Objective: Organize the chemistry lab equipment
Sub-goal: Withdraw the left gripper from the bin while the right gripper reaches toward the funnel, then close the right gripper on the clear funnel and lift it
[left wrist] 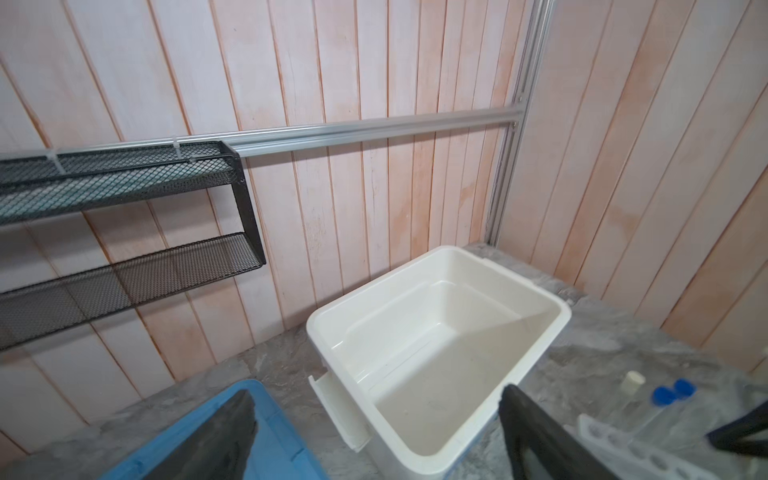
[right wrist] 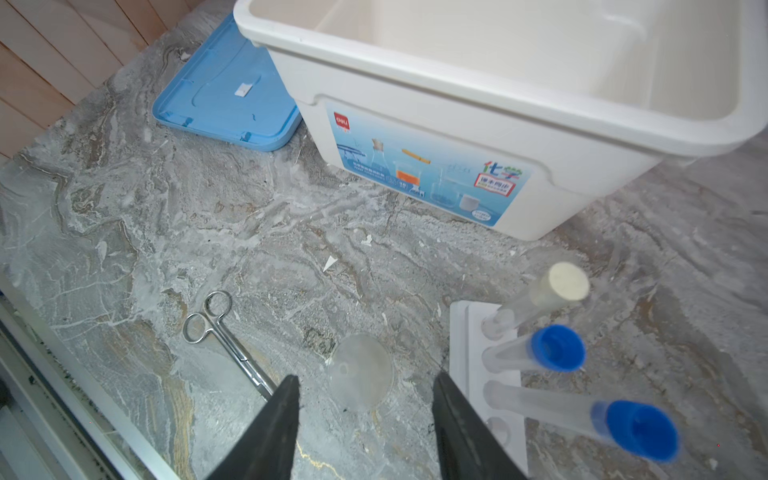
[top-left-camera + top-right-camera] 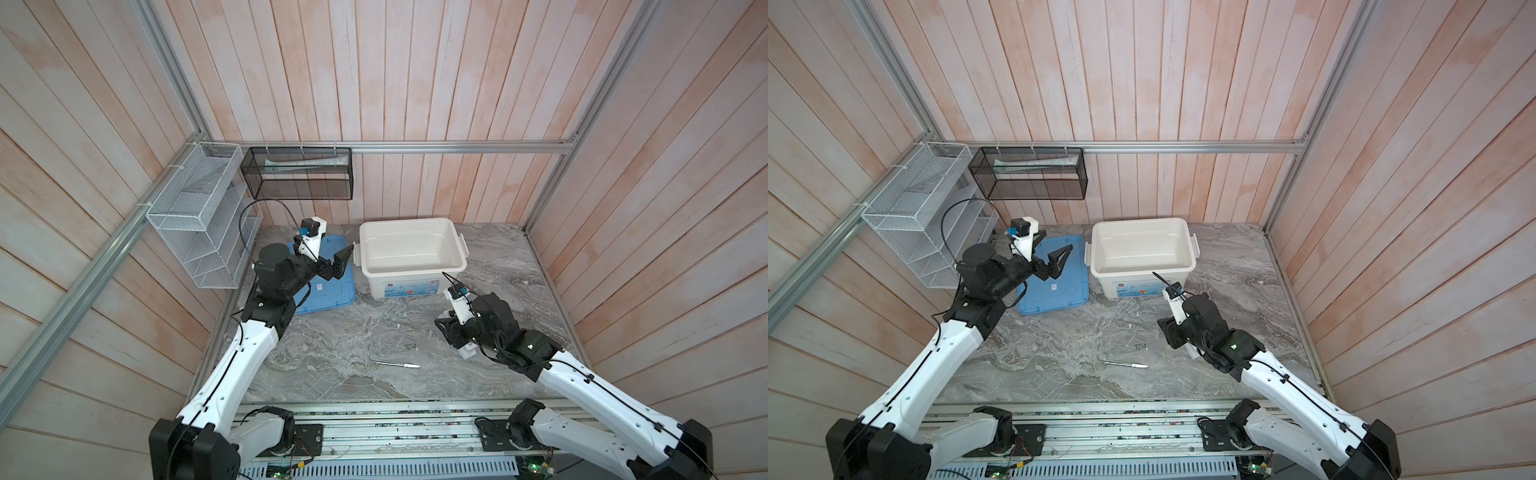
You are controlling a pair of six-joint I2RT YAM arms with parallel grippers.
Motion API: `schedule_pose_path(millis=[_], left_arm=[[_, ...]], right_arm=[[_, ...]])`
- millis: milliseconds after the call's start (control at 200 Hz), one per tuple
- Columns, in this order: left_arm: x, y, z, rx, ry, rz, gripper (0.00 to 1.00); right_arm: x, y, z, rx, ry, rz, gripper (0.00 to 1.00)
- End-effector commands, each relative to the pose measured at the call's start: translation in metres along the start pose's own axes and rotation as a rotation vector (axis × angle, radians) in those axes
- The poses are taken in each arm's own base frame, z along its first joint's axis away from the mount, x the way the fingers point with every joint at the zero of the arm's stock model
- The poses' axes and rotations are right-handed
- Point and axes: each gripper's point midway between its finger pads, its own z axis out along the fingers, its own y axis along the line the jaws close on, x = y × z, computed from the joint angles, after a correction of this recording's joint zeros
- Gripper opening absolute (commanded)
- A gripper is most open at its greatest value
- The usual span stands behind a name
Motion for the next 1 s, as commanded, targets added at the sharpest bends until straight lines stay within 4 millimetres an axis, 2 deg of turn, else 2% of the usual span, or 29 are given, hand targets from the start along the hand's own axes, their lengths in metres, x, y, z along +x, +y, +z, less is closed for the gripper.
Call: schedule_pose_path(millis=[0, 195, 375, 525, 745, 815, 995], left_arm=[[0.004, 0.014, -0.015, -0.099, -0.025, -0.088, 1.0], [0.031, 0.032, -0.024, -0.187, 0.031, -0.234, 1.0], [0.049, 0.043, -0.028, -0.253, 0.045, -0.235, 1.0], [0.05, 0.049, -0.026, -0.272, 0.053, -0.229, 1.0], [0.058, 0.045, -0.021, -0.245, 0.078, -0.234, 1.0], [0.058, 0.043, -0.02, -0.229, 0.081, -0.231, 1.0], [0.058, 0.045, -0.02, -0.236, 0.083, -0.229, 1.0]], right_arm=[[-0.001, 0.009, 0.011, -0.045, -0.028, 0.061, 0.53], [0.019, 0.009, 0.035, -0.047, 0.016, 0.099, 0.54], [0.027, 0.005, 0.044, -0.031, 0.005, 0.139, 0.52], [0.035, 0.002, 0.054, -0.016, 0.015, 0.163, 0.43], [0.044, 0.004, 0.067, -0.019, 0.028, 0.16, 0.41], [0.046, 0.002, 0.07, -0.003, 0.033, 0.165, 0.36], [0.053, -0.005, 0.074, 0.033, 0.047, 0.167, 0.32]])
